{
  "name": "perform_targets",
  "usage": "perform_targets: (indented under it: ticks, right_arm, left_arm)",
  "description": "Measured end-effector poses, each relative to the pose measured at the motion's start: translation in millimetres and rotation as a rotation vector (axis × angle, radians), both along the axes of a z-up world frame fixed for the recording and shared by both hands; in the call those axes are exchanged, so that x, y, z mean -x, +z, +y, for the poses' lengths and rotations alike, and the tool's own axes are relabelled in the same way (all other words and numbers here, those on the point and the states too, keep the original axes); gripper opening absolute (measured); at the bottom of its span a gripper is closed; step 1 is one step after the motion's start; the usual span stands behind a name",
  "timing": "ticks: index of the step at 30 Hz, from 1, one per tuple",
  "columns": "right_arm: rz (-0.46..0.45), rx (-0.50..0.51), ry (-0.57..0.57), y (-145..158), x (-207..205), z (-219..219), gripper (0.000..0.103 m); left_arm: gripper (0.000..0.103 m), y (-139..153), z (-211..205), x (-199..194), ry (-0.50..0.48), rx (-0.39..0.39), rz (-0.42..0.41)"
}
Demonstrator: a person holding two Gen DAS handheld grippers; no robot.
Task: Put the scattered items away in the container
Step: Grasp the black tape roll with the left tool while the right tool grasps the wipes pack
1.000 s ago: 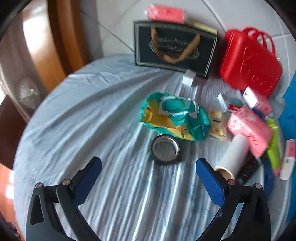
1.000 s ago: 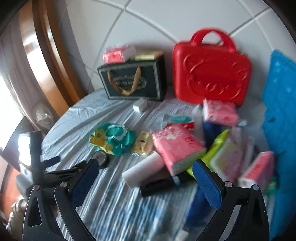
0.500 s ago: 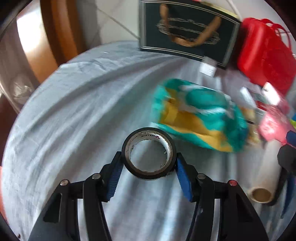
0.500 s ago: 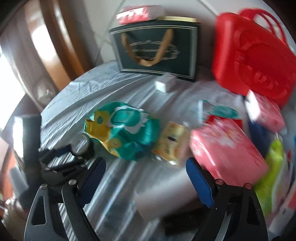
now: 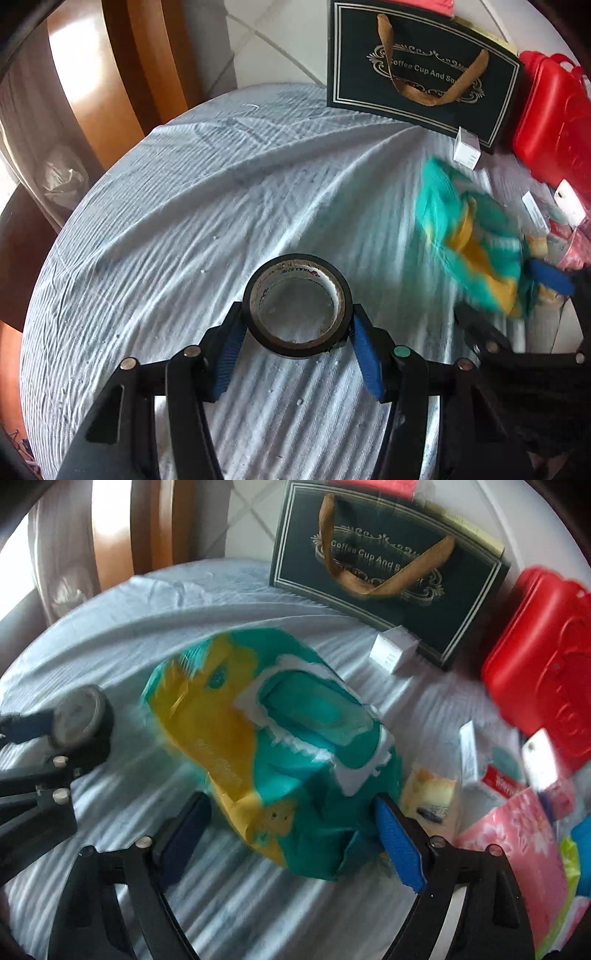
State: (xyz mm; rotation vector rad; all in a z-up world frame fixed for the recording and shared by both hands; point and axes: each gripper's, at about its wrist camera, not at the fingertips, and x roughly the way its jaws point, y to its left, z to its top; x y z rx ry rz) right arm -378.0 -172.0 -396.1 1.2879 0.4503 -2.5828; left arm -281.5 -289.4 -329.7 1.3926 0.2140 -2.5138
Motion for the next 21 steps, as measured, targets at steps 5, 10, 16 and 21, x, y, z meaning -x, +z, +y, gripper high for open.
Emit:
perform_targets:
  ticks: [5,10,16,21]
  right_arm:
    - [0.009,0.066,-0.043,12,2,8,0.051]
    - [0.015,0.167,-0.03,39,-17,20,0.049]
    - [0.092,0.196,-0.03,88,-59,29,0.041]
    - [0.104,0.227,-0.019,122,-100,44,0.017]
  left_arm:
    - [0.055,0,4,0,0.008,-0.024,0.0]
    - [0.055,21,19,-11,-0.013,-0.026,0.029]
    - [0.055,66,46,-47,-0.03,0.003,0.088]
    - [0.055,99,71,-83,-0.04,0.028,0.119]
